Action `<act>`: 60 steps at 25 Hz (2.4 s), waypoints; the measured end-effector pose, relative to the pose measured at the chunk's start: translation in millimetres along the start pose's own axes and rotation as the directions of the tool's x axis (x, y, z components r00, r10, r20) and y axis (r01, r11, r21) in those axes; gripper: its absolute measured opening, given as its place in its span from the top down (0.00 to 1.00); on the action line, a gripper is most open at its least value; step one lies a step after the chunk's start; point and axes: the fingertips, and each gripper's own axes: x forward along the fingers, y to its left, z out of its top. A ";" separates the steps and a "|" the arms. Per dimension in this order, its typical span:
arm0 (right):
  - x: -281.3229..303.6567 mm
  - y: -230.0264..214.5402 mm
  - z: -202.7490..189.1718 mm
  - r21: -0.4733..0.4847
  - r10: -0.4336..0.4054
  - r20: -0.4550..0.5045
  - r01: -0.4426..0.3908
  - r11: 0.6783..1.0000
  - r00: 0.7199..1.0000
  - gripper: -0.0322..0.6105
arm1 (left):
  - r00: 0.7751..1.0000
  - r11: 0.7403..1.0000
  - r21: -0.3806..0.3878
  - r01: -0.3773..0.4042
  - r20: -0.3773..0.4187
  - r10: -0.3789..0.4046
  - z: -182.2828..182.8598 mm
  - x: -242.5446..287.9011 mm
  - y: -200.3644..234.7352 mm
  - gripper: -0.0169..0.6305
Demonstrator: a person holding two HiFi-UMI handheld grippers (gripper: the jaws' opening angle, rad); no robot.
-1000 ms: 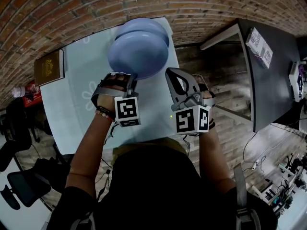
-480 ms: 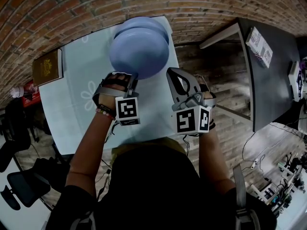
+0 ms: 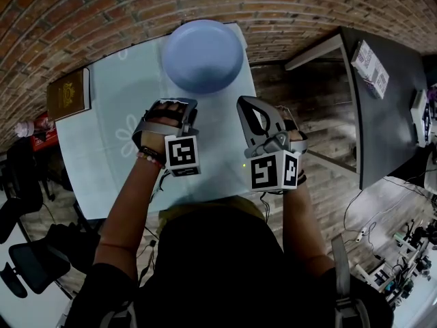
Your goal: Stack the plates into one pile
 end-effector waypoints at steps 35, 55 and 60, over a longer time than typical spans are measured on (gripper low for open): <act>-18.1 -0.2 17.4 -0.014 -0.014 0.051 0.015 1.000 0.999 0.89 | 0.995 0.991 -0.089 -0.101 0.004 0.102 3.0 -36.5 21.8 0.81; -74.0 56.1 135.2 -0.065 -0.099 0.132 0.108 0.992 0.986 0.89 | 0.938 0.926 -0.238 -0.291 0.118 0.325 -32.5 -202.6 41.2 0.81; -94.0 78.9 173.8 -0.030 -0.118 0.166 0.125 0.992 0.979 0.89 | 0.911 0.902 -0.294 -0.316 0.173 0.375 -41.9 -256.5 34.4 0.81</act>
